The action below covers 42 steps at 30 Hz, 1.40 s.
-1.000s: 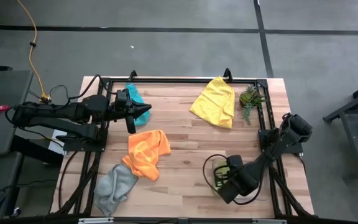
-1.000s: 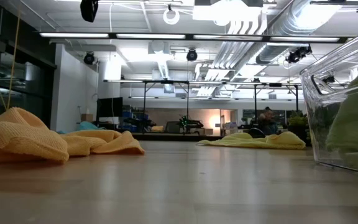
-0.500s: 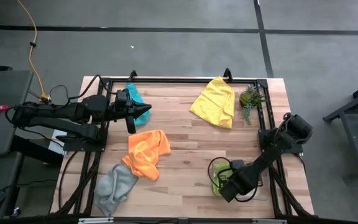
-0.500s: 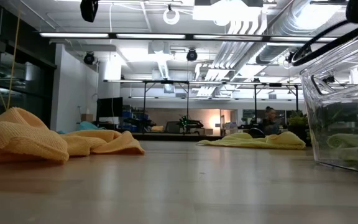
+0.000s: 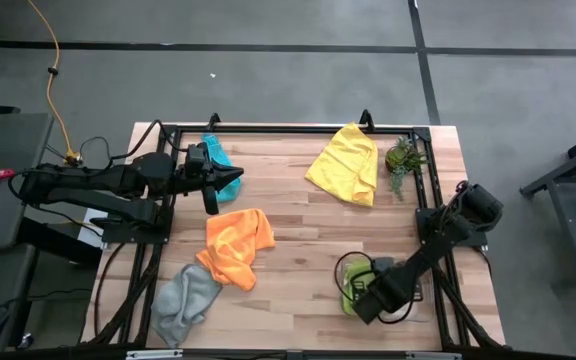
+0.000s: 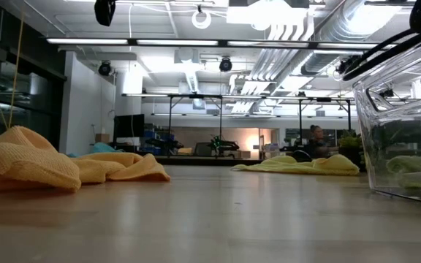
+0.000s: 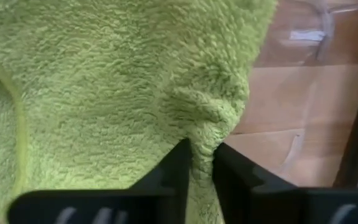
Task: Fold microfiber towels
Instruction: Put the green microfiber cloth into the transparent bin, then fold the yellow microfiber cloth
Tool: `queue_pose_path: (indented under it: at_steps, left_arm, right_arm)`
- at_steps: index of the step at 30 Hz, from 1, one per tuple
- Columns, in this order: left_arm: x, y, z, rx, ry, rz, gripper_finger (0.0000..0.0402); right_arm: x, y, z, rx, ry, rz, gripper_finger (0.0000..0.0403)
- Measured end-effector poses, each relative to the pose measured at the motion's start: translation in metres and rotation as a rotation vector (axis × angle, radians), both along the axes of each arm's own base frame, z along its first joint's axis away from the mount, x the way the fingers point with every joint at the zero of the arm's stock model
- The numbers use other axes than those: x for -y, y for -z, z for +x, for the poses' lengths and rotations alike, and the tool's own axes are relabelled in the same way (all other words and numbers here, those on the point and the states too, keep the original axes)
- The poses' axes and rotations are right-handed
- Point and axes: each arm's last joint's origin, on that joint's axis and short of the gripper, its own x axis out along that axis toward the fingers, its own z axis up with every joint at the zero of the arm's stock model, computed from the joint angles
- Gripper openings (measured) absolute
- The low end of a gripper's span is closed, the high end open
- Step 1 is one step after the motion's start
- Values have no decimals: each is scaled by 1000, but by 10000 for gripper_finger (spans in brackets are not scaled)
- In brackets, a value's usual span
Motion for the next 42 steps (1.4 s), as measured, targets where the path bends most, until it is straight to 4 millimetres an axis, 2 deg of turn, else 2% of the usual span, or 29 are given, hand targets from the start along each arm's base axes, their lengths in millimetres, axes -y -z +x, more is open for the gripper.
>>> queue_pose_path:
  at_steps: [7,11,15,20,25,28,32,35,38,42]
  left_arm:
    - [0,1,0,-9,7,-2,1]
    - [0,2,0,-18,4,-2,0]
    - [-1,3,-1,-35,-41,2,1]
    - [-1,3,-1,-22,-62,-25,1]
    - [2,2,0,6,68,-67,1]
    - [4,1,1,19,108,-91,1]
    - [3,0,1,28,100,-95,1]
    - [3,0,1,21,78,-70,1]
    - [2,0,1,17,60,-56,1]
    - [2,0,0,5,45,-18,15]
  right_arm:
    - [-1,-22,-9,-60,-79,-40,165]
    - [3,-46,-19,-32,-153,-39,198]
    - [16,-75,-21,240,-279,-123,205]
    - [44,-115,-19,599,-420,-348,206]
    - [83,-142,-13,748,-512,-548,205]
    - [104,-138,-5,776,-603,-605,200]
    - [132,-113,5,878,-711,-587,193]
    - [153,-94,13,1053,-748,-620,190]
    - [172,-88,19,1263,-714,-688,190]
    - [186,-84,21,1335,-742,-798,190]
